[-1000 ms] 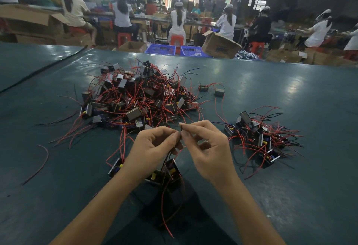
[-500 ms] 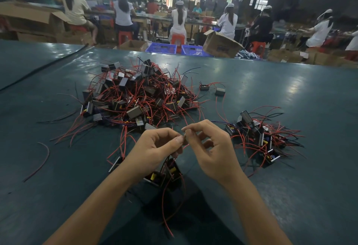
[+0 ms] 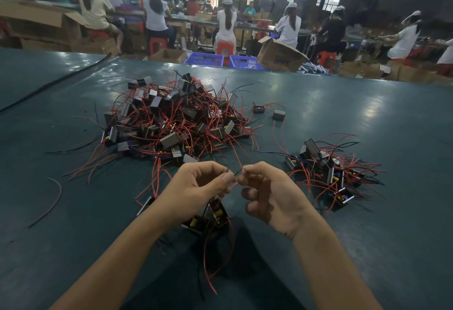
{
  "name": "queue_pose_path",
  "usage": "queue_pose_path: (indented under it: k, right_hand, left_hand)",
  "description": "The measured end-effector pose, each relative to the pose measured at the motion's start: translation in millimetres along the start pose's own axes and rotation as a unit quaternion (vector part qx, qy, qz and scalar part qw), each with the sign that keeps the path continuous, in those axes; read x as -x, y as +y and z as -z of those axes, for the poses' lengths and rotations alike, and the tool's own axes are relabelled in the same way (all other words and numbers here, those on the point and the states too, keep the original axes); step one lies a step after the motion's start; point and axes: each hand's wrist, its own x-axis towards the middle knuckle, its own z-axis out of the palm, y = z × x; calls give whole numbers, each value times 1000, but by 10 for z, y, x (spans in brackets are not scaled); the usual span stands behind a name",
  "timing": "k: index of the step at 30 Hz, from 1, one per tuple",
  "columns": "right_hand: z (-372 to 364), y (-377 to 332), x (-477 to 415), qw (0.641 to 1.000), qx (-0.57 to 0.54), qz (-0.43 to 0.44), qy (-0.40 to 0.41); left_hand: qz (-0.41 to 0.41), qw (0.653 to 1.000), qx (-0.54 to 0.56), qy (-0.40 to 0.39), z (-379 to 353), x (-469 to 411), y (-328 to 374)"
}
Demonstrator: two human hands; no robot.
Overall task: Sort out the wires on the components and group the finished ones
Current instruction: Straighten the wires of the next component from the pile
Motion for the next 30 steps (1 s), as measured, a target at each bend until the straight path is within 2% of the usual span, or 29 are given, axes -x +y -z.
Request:
queue_pose_path:
  k: [2,6,10,14,17,19,21,24,28,30]
  right_hand:
    - [-14,29,-18,997,41,67,1]
    - [-53,57,-21,978,44,201,3]
    - [-74,83,12,958,146,246,25]
    - [-102,89,18,945,168,279,9]
    - [-113,115,-5,916,229,330,27]
    - [-120,127,-12,911,234,338,36]
    - [-107,122,-18,929,207,302,64]
    - [-64,82,-31,963,149,197,104]
    - [-62,66,-41,996,42,37,73]
    - [-78,71,-36,998,-35,-39,45]
  left_hand:
    - [2,1000,7,15,21,-11,-7]
    - [17,1000,-16,15,40,-25,-34]
    - [16,999,-47,-9,-5,-16,-40]
    - [-7,997,-72,-39,-34,-2,-27]
    - [-16,994,-96,-52,-47,11,-36]
    - [-19,993,-101,-54,-57,4,-46]
    - [-17,996,-80,-35,-55,-6,-40]
    - [5,999,-52,-4,-21,-18,-51]
    - [17,1000,-23,0,-35,-13,-71]
    - [21,1000,-14,5,-44,-14,-65]
